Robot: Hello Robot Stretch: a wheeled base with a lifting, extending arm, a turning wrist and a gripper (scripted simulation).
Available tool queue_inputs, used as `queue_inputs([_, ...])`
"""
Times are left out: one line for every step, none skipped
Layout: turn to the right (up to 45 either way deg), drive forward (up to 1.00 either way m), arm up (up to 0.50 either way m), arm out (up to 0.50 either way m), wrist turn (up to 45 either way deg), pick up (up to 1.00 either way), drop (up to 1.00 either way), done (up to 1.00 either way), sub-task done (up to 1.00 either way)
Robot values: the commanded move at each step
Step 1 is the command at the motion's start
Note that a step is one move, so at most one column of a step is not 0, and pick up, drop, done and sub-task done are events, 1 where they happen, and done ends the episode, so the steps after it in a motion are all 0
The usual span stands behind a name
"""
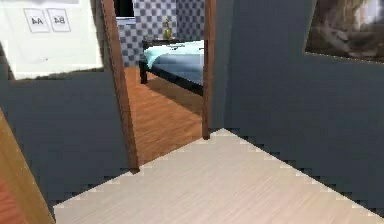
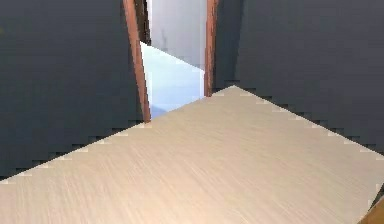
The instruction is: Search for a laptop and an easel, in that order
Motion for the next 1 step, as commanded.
queue_inputs([0.0, 1.00, 0.00, 0.00, 0.0, 0.00, 0.00, 0.00, 0.00])
